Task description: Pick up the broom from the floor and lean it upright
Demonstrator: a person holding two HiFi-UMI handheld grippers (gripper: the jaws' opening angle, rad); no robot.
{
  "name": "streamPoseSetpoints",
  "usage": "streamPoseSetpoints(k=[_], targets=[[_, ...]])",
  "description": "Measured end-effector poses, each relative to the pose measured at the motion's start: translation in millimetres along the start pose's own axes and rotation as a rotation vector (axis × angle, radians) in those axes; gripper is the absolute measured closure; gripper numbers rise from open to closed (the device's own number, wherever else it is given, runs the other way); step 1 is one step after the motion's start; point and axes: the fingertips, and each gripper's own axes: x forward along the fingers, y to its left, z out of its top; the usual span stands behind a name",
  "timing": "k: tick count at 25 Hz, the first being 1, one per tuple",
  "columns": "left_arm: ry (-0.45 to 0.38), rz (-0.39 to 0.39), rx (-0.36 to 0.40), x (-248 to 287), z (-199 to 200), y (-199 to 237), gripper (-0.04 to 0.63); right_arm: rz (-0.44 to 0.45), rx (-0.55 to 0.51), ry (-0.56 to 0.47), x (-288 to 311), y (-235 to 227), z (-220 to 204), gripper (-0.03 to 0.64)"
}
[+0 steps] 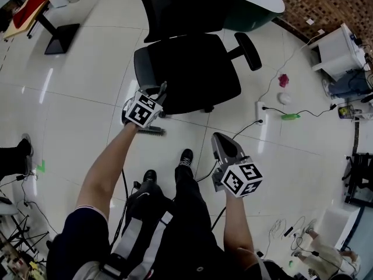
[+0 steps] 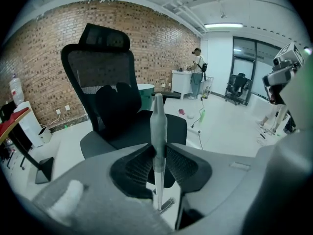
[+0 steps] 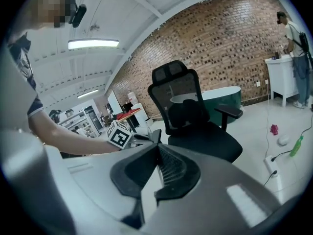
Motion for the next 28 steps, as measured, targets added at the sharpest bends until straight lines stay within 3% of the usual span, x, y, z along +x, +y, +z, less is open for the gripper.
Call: streamPoseSetpoints(k=[5, 11, 28], targets=[[0.041, 0.08, -0.06, 25.2, 19.7, 17.2, 0.503, 0.055, -0.011, 0.021, 6.8, -37.0, 24.7, 0.614], [0.034, 0.17, -0.12, 41.5, 32.2, 38.5, 0.503, 0.11, -0.014, 0.043, 31.2, -55.8, 41.8, 0.614], [-0.08, 0.142, -0.165, 66.5, 41.3, 93.5, 0.499, 0.101, -0.033, 0.091, 104.5, -35.5, 67.5, 0.614]])
